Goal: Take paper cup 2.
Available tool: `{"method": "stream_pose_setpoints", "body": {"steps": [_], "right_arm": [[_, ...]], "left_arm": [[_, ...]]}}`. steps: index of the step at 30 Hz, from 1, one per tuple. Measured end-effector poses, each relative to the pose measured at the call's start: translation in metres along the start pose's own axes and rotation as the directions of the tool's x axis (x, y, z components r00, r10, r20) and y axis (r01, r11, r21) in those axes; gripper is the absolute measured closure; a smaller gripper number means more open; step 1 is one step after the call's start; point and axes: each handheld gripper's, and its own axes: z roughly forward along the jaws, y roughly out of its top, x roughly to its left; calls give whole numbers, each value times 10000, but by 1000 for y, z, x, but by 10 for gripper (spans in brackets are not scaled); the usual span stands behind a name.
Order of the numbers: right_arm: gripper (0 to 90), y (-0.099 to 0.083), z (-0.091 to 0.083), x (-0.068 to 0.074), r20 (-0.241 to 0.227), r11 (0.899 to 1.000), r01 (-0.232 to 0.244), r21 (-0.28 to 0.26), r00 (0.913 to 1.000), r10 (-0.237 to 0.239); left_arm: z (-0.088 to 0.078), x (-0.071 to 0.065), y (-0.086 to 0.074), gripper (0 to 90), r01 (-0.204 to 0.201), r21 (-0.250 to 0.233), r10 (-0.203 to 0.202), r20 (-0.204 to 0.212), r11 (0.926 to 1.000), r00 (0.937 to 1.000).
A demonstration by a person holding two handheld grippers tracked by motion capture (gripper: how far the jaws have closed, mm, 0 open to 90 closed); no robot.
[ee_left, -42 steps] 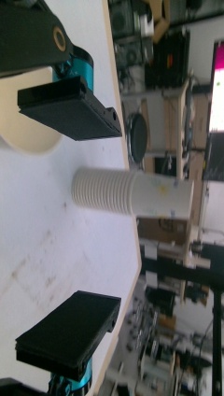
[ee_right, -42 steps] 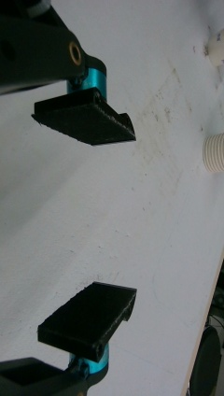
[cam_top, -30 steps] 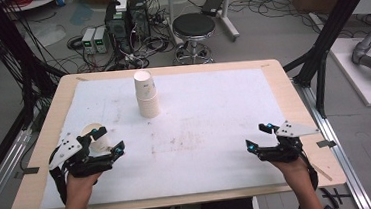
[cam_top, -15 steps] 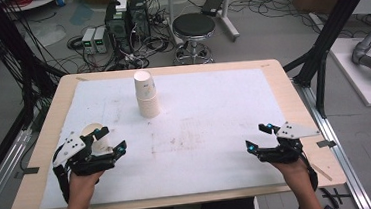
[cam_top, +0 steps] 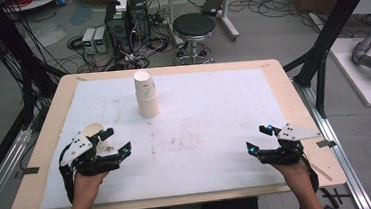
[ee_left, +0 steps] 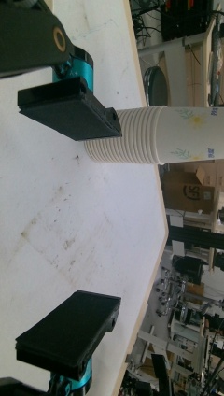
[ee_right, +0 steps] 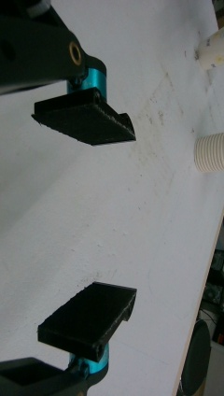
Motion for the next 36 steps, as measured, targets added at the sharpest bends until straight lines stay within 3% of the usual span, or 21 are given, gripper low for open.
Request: {"method": "stream_pose_setpoints", "body": {"steps": [10,25,36], "right_arm": [[220,-1,1,-1,-37,10000,-41,38,10000,41],[220,0,0,-1,-182,10000,-43,-23,9998,43],[220,0,1,-1,-239,10000,-57,30,9997,58]], "left_arm": [[7,3,10,164,87,-59,-87,-83,9999,9999],[37,6,60,164,-405,93,404,96,9991,9991],[66,20,88,164,-275,579,278,-45,9979,9996]]}}
